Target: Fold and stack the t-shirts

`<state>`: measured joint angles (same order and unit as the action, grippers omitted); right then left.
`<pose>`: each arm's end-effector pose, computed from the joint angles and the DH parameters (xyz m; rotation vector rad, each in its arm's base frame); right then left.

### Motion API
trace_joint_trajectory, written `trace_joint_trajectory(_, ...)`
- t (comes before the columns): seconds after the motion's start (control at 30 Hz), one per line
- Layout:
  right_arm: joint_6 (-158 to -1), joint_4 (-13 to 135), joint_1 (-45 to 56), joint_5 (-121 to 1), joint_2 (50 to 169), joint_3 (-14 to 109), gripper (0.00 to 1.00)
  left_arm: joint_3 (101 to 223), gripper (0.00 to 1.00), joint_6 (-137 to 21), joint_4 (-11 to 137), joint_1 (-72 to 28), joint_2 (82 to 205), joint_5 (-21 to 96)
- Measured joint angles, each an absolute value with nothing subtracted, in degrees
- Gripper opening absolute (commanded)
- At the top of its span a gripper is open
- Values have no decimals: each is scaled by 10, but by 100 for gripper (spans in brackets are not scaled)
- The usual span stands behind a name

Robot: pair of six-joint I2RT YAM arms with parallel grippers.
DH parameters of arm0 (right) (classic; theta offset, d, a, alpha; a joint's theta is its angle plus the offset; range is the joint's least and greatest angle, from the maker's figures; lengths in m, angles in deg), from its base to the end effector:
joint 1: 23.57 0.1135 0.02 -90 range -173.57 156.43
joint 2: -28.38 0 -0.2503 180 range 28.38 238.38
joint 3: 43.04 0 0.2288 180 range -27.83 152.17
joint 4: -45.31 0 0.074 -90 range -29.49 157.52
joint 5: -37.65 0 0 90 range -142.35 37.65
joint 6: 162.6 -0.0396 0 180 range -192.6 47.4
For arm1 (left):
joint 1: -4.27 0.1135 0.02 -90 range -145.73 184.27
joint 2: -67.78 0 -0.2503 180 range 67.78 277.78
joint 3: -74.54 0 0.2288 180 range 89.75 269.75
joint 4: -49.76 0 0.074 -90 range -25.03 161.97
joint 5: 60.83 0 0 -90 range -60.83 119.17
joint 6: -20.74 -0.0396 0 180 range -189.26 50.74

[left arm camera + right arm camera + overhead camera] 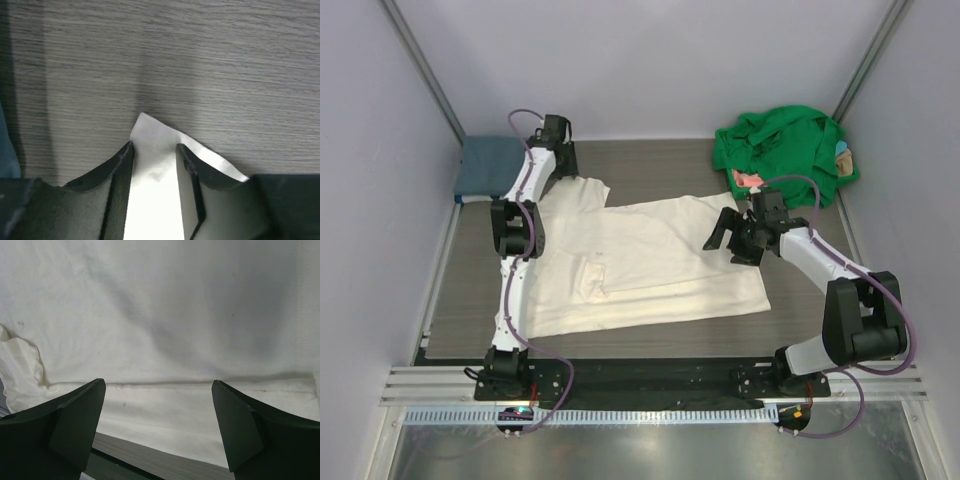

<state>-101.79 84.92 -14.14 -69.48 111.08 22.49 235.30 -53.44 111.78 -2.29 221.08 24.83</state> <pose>0.2625 0.0554 0.2007 0.3338 2.6027 0.6312 0.5331 -0.0583 0.1632 -0.2338 2.5093 -0.0626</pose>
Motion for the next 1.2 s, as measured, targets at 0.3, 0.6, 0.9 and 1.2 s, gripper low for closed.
trace_joint_trajectory(0.3,-1017,848,-141,-680,1117,222,93,2359,6,-512,1125,-16,2214,271)
trace_joint_trajectory(0.6,-1047,854,-140,-612,1184,387,86,2213,3,-462,1134,-17,2096,297)
trace_joint_trajectory(0.9,-1028,833,-140,-471,1331,569,69,2100,0,-440,1149,-25,1934,322)
trace_joint_trajectory(1.2,-1001,837,-117,-436,1495,642,62,1999,0,-447,1167,-29,1845,290)
